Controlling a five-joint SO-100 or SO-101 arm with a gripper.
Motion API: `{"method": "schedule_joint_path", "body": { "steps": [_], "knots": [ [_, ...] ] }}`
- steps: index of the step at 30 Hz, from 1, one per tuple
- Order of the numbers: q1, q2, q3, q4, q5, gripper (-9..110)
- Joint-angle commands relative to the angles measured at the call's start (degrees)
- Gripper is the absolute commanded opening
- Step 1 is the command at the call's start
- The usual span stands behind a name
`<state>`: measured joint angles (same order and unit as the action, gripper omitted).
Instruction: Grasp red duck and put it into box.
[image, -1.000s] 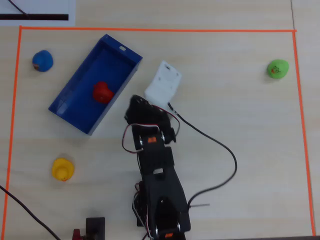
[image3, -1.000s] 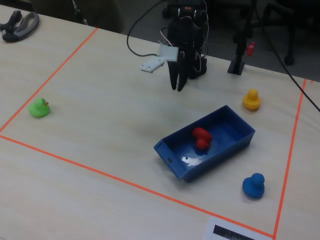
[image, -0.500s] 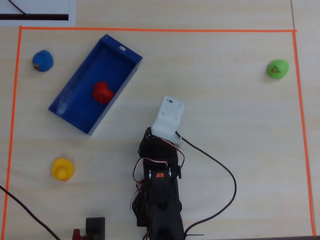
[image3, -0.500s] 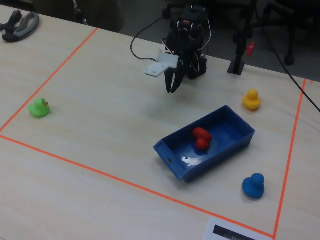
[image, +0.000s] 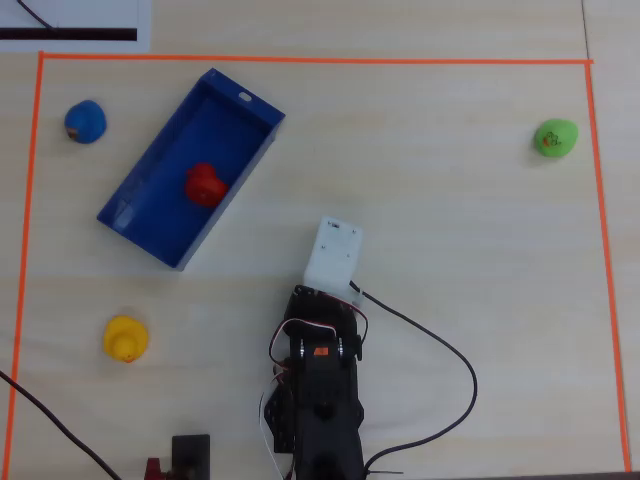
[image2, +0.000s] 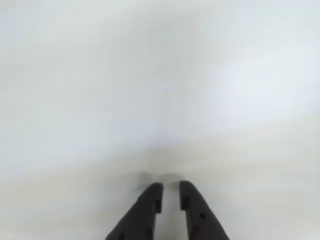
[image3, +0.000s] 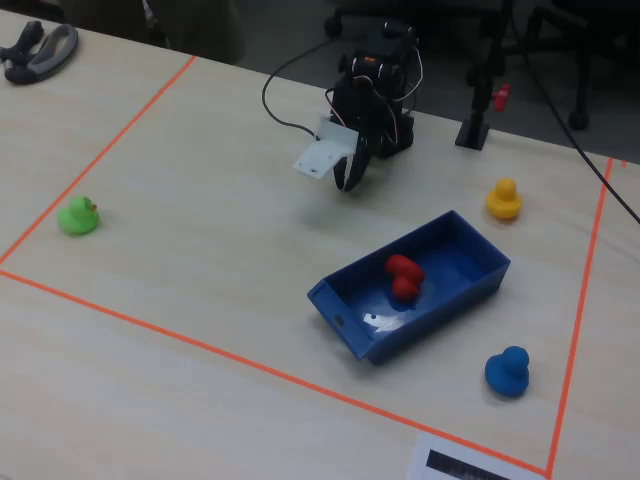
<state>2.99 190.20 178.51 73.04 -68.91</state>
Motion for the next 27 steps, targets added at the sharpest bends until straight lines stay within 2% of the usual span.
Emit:
{"method": "schedule_joint_path", "body": {
  "steps": [1,27],
  "knots": [
    [0.4,-0.5,-0.4,1.6,-0.4,0],
    [0.1,-0.5,-0.3,1.6,0.2,1]
  ]
}}
